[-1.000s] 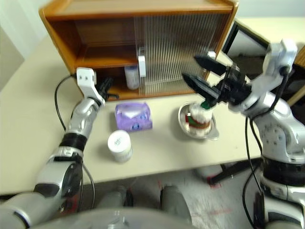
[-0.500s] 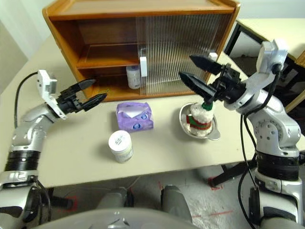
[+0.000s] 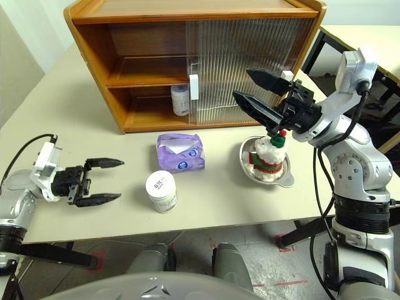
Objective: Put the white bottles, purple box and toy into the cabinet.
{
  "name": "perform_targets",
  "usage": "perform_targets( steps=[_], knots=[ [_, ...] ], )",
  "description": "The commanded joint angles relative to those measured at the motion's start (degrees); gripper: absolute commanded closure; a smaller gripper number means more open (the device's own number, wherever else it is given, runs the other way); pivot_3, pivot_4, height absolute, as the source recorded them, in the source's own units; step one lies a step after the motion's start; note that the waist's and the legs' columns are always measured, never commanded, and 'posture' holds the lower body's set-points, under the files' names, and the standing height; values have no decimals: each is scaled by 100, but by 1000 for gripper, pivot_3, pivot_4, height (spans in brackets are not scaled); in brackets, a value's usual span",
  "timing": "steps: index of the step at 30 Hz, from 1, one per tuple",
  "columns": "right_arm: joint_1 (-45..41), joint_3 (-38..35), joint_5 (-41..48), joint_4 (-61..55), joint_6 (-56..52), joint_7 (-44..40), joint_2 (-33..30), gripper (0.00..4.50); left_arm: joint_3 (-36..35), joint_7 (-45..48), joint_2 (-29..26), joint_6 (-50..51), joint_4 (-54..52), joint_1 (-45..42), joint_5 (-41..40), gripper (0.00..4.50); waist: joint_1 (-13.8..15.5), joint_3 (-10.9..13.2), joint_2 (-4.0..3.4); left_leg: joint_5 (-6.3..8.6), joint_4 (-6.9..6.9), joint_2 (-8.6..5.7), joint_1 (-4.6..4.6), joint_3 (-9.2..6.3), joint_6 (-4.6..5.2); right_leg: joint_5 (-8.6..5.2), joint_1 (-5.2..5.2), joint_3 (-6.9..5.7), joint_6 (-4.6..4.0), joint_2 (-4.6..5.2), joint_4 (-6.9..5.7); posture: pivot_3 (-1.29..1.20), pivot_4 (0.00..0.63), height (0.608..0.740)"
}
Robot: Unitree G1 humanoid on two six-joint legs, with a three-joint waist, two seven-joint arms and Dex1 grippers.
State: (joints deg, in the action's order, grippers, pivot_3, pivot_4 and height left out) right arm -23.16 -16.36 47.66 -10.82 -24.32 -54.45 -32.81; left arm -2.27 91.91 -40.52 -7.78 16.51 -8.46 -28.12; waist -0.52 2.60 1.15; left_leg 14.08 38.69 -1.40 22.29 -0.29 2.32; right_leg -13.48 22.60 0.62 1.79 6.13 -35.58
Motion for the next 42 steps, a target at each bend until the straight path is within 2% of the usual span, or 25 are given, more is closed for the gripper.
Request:
perform_targets(
  steps=[1,9,17,26,41,42],
  knots=[
    [-24,-6,11,6,-7,-4,-23,0,403,59,22,-310,-102,-17,27,27,13,1,-1,0,-2,1,1,0,0,0,1,-2,-1,1,0,-41,0,740],
    [44,-81,53,-131,-94,75,-105,0,991,59,249,-608,107,-383,72,27,-6,1,-4,0,-2,7,2,10,0,0,3,-2,1,-8,0,-70,0,740],
    [174,-161,113,-323,-149,215,-168,0,1159,59,663,-513,255,-628,149,27,-34,1,-5,-3,-1,10,0,21,5,-1,3,4,5,-28,0,-98,0,740],
    [245,-232,179,-419,-206,284,-258,0,1345,59,866,-607,629,-724,188,27,-154,1,-5,-6,5,10,-1,28,11,-7,-3,4,24,-36,-1,-119,0,740],
    [335,-343,225,-480,-244,312,-359,0,1528,59,1089,-774,1084,-958,215,27,-177,0,-5,-4,9,13,-1,31,7,-9,-4,7,31,-35,-1,-136,0,740],
    [339,-342,226,-481,-242,315,-360,0,1528,59,1091,-768,1083,-957,207,188,-176,0,-5,-4,9,13,-1,31,8,-9,-4,7,31,-34,-1,-135,0,740]
  ],
)
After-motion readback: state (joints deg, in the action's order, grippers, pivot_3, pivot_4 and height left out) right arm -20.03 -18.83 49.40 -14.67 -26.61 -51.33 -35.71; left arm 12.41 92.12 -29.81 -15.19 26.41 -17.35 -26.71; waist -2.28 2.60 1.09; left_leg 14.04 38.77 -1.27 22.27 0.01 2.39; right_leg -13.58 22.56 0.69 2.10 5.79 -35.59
